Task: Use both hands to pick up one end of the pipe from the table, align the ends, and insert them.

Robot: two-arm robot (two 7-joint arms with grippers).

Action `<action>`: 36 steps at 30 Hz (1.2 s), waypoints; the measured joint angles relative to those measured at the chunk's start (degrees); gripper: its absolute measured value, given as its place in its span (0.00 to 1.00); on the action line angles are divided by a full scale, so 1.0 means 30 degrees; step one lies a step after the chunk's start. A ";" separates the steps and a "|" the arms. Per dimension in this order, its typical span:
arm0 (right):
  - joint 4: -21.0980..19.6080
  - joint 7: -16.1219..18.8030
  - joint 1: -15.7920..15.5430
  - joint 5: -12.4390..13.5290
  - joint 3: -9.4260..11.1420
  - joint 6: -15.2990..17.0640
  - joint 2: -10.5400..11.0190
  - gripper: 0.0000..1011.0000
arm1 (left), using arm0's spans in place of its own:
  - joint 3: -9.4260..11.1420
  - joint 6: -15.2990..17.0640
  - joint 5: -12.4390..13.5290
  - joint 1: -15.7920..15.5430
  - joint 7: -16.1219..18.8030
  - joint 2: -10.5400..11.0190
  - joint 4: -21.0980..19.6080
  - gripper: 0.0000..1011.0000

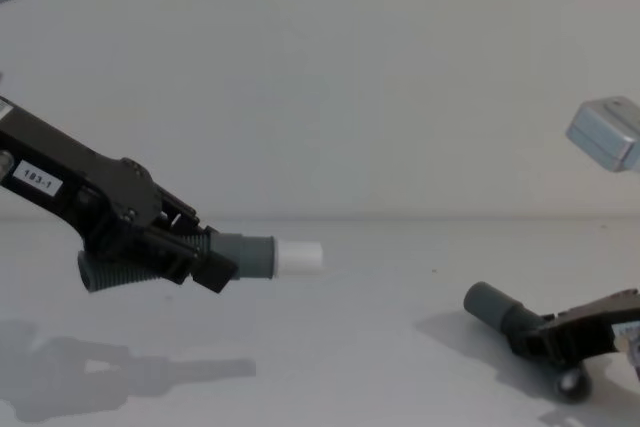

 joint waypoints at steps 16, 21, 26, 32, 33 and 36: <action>0.0270 0.1707 0.0268 -0.0558 -0.0237 -0.3540 0.0834 0.25 | -0.0001 0.0000 -0.0001 -0.0001 0.0000 -0.0001 -0.0001 0.33; 0.0410 0.2469 0.0442 -0.0744 -0.0397 -0.5001 0.1217 0.25 | 0.0000 0.0000 0.0000 0.0000 0.0000 0.0000 -0.0001 0.33; 0.0638 0.3402 0.0703 -0.0944 -0.0658 -0.6787 0.1687 0.25 | 0.0000 0.0000 -0.0001 0.0000 0.0000 0.0001 0.0000 0.33; 0.0986 0.4547 0.1055 -0.1129 -0.0976 -0.8917 0.2230 0.25 | 0.0000 0.0000 -0.0001 -0.0001 0.0000 0.0000 -0.0001 0.33; 0.1031 0.4679 0.1103 -0.1148 -0.1015 -0.9160 0.2291 0.25 | 0.0000 0.0001 -0.0001 0.0000 0.0000 0.0001 -0.0001 0.33; 0.1228 0.5236 0.1314 -0.1228 -0.1205 -1.0181 0.2550 0.25 | 0.0001 0.0001 -0.0001 0.0000 0.0000 0.0001 0.0000 0.33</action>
